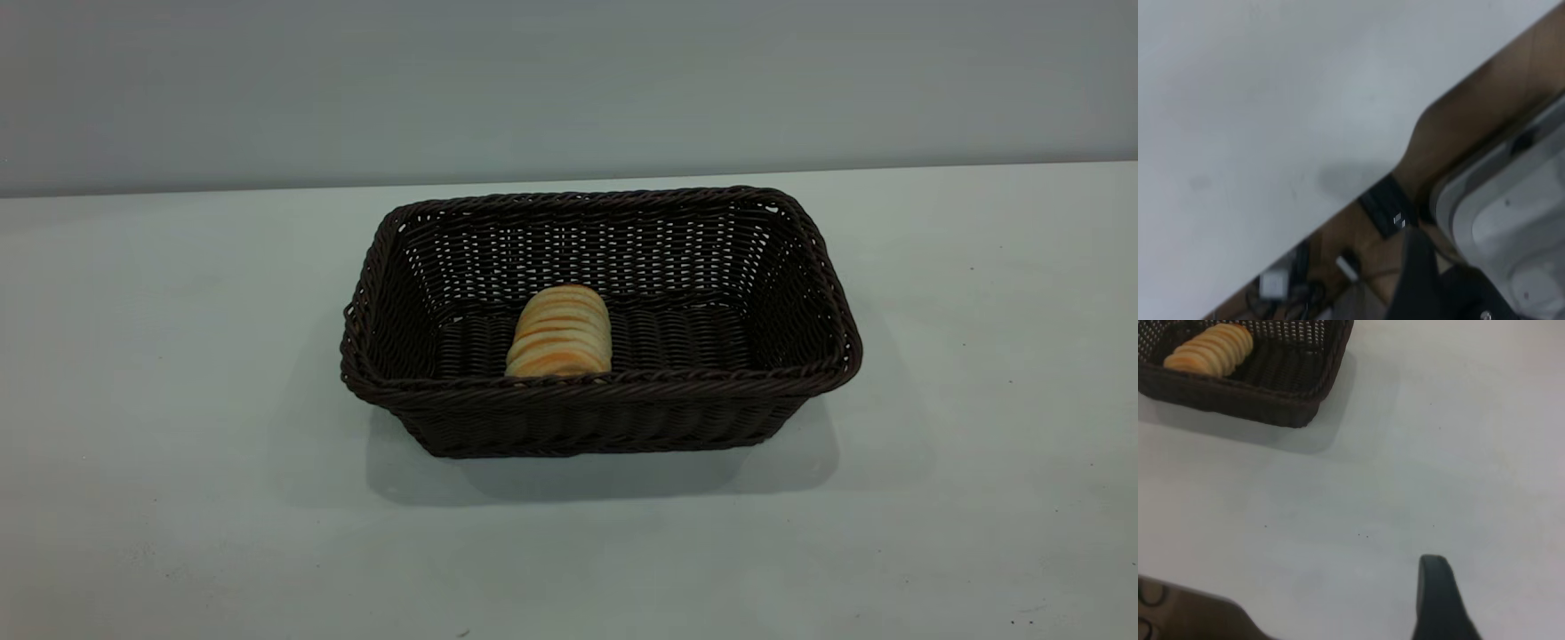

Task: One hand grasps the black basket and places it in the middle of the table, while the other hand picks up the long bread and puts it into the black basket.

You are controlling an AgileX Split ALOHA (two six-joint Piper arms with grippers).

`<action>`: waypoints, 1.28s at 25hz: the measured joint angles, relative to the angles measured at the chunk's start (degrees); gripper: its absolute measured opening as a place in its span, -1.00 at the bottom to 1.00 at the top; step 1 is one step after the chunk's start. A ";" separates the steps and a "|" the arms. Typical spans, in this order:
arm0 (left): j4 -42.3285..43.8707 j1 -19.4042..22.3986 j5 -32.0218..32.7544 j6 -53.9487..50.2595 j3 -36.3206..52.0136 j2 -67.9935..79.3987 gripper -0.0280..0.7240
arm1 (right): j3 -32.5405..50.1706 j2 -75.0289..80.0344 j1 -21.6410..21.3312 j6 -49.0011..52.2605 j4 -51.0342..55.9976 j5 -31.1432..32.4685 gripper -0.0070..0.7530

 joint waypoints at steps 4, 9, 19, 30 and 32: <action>0.00 0.00 0.05 0.00 0.00 -5.93 0.65 | 0.00 0.00 -1.37 0.00 0.00 0.00 0.23; -0.06 0.00 0.34 0.00 0.00 -13.41 0.65 | 0.00 -0.07 -8.59 0.00 0.00 0.00 0.23; -0.31 24.77 0.67 -0.02 0.00 -18.58 0.65 | 0.00 -0.07 -6.35 0.00 0.00 0.00 0.23; -0.26 33.33 1.44 -0.07 0.05 -31.90 0.65 | 0.00 -0.07 -6.35 0.00 0.00 0.02 0.23; -0.20 32.46 1.55 -0.07 0.05 -32.03 0.65 | 0.00 -0.07 -6.35 0.00 0.00 0.02 0.23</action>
